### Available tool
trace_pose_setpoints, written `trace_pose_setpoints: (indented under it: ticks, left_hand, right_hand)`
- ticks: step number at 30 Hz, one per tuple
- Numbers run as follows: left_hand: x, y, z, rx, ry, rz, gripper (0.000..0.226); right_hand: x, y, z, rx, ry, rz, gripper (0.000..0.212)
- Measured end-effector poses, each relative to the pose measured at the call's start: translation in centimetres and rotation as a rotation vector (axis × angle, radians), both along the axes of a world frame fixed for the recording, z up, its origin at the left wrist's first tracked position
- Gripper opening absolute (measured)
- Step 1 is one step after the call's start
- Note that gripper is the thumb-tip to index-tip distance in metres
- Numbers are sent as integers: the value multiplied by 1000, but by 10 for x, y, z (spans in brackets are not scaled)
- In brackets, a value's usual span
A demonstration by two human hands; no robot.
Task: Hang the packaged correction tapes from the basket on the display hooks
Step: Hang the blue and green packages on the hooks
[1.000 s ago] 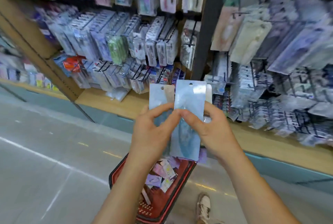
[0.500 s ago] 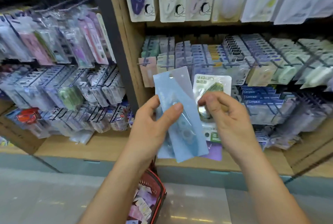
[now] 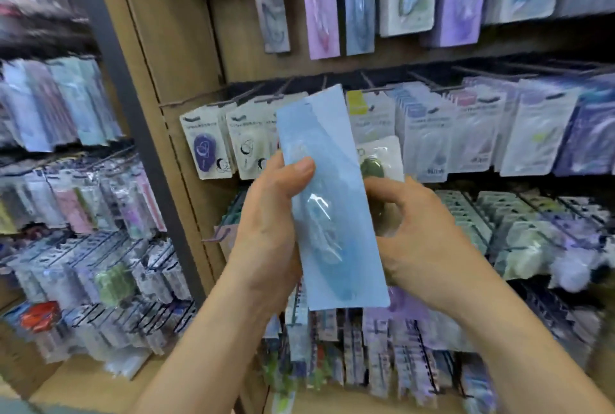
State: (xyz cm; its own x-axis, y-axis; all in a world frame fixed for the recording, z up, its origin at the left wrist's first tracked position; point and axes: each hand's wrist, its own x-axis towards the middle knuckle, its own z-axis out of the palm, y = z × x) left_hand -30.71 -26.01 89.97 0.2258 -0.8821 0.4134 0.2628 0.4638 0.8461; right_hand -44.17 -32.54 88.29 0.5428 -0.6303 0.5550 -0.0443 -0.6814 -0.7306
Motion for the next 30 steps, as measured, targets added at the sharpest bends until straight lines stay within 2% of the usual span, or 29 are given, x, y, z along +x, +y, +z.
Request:
trace_pose_setpoints:
  ticks: [2,6,8,11,14,16,20,23,30]
  left_hand:
    - [-2,-7,21,-4,-22,-12,68]
    - [7,-24,60,-74,-123,27,41]
    - [15,-33,74,-92,-155,41,40]
    - [30,-49,97,-101,-191,96,37]
    - [52,-73,122,-123,-271,179,29]
    - [63,-91,137,-165,-357,204,34]
    - [72,-129,162,-204,-453,224,45]
    - [70,-158,176,-235,-528,201,52]
    - [52,-208,191,-306,-719,209,43]
  right_hand:
    - [-1,-8,20,-35,-41,10,41]
    - [0,-24,60,-89,-111,-26,39]
    - [-1,-32,77,-99,-167,-75,34]
    - [-7,-46,97,-69,-244,-86,13]
    - [-15,-61,110,14,-325,-95,9]
    - [-20,-71,117,26,-358,-171,2]
    - [-30,-86,130,13,-412,-315,4]
    - [-32,-92,138,18,-427,-345,5]
    - [-18,-102,152,29,-479,-399,6]
